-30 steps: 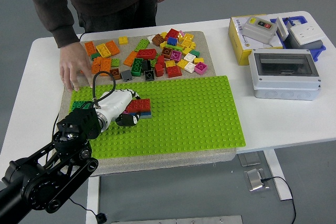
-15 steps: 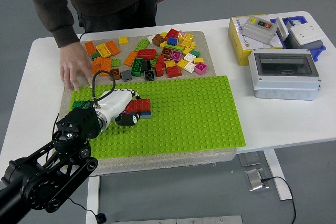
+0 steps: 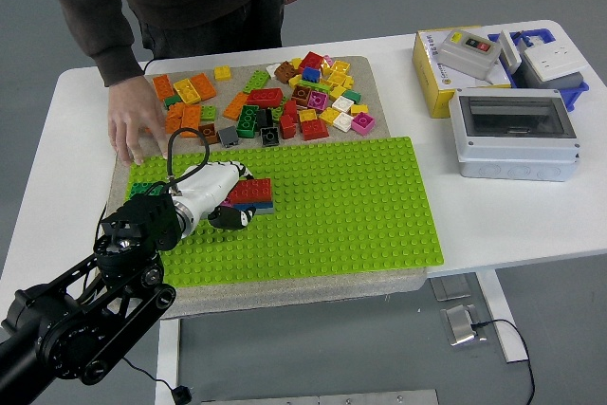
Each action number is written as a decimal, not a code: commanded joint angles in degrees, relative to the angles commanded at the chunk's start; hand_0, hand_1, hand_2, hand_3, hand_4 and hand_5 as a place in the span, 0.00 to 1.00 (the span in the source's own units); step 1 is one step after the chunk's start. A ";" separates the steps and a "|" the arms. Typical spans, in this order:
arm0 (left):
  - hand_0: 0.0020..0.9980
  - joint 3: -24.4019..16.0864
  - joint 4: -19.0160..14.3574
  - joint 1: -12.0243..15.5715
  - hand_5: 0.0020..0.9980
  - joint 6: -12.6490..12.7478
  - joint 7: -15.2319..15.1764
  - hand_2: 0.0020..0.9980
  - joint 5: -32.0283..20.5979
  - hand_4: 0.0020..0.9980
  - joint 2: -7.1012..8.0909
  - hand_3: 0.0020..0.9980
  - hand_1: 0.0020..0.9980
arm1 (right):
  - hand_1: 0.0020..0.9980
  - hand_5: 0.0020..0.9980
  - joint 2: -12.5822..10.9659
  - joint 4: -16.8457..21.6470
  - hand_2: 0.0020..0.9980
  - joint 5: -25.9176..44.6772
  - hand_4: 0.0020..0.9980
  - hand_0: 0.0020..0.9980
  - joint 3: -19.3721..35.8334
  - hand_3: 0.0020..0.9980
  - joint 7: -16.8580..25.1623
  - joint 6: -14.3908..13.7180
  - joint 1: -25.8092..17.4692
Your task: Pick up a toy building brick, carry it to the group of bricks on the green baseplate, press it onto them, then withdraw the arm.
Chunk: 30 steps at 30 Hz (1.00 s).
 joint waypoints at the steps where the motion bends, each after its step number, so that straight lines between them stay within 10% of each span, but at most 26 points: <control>1: 0.97 -0.04 0.05 -0.01 0.39 0.08 -0.03 0.97 -0.02 0.66 0.00 0.81 0.97 | 0.63 0.72 0.00 0.00 0.62 0.03 0.45 0.63 -0.04 0.62 -0.01 0.00 0.00; 30: 0.98 -1.19 -0.51 -0.04 0.54 -0.06 -2.24 1.00 -0.92 0.85 0.23 0.92 0.99 | 0.63 0.72 -0.02 0.00 0.62 0.09 0.45 0.63 -0.04 0.62 -0.09 -0.08 0.09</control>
